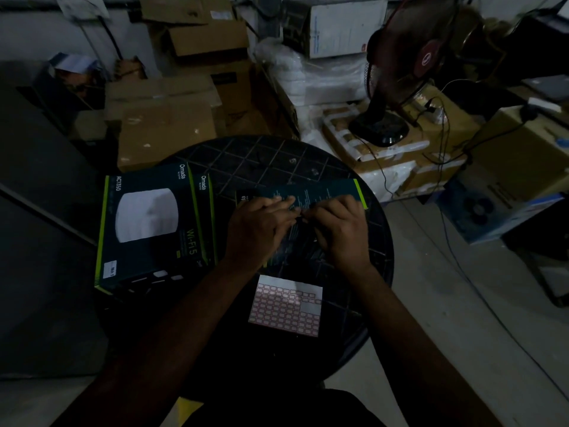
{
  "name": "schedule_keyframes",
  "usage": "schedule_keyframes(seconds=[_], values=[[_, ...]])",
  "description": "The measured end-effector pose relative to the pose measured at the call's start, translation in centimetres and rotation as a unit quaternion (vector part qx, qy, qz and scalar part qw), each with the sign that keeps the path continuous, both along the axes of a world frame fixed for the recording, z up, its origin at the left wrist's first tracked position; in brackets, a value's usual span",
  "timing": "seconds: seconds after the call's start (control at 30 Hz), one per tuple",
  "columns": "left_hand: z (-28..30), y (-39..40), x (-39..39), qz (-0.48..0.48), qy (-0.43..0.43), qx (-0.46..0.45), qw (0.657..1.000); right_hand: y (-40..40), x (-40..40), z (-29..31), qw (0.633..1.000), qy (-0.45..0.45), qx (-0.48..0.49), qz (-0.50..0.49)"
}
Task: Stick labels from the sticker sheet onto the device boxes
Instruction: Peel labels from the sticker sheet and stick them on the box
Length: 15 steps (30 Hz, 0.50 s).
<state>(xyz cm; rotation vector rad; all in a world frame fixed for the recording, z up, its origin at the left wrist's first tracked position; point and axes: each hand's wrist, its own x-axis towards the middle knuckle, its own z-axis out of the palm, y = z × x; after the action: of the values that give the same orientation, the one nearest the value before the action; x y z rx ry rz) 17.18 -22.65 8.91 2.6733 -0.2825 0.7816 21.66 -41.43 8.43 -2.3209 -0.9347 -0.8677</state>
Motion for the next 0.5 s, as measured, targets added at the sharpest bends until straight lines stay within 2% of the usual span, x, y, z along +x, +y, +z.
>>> schedule_keyframes(seconds=[0.13,0.3,0.37,0.5], values=[[-0.5,-0.2,-0.1,0.007,-0.029,-0.002,1.000,0.2,-0.1,0.2,0.998,0.059,0.016,0.011],[-0.9,-0.5,-0.5,0.018,-0.070,0.011,0.997,-0.9,0.2,0.1,0.986,0.133,0.054,-0.084],[-1.0,-0.3,-0.5,0.026,-0.089,0.020,0.995,-1.0,0.3,0.4,0.977,0.183,0.082,-0.078],[-0.8,0.3,-0.8,0.072,-0.049,-0.016,0.996,-2.5,0.8,0.9,0.964,0.233,0.120,-0.041]])
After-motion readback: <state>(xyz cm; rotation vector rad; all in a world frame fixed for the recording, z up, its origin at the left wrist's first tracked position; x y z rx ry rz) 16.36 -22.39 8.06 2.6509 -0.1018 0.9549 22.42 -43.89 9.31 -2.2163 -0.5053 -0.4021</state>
